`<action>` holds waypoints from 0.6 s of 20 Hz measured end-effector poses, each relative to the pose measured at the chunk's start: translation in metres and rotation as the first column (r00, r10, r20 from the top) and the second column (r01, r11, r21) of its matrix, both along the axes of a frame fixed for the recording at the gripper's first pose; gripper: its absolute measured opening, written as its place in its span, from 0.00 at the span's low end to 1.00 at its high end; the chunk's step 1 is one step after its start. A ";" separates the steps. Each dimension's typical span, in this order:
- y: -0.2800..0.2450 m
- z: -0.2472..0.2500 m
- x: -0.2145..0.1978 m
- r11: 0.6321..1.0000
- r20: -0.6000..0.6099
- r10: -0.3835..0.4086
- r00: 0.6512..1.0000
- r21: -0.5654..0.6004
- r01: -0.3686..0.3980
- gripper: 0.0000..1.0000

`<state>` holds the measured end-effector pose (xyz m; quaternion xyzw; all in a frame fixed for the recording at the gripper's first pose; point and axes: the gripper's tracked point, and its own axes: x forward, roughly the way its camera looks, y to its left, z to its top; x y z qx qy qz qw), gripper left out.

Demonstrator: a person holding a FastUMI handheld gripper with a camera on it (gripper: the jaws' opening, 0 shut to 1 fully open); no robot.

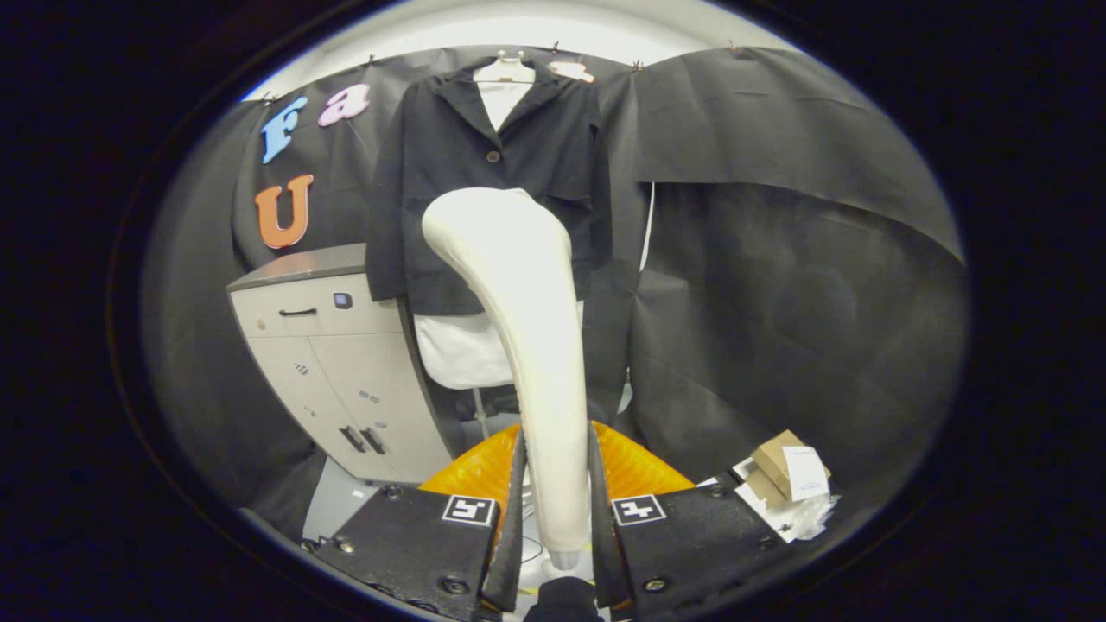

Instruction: Iron the clothes twice with a garment steamer, once on the left side and once on the right side.

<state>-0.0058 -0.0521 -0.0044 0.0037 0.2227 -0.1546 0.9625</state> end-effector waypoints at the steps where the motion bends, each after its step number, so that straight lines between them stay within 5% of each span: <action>1: 0.006 0.003 -0.011 1.000 0.001 0.006 1.000 -0.003 -0.006 0.36; 12: 0.038 0.020 -0.113 0.994 -0.031 0.109 0.994 -0.020 -0.109 0.36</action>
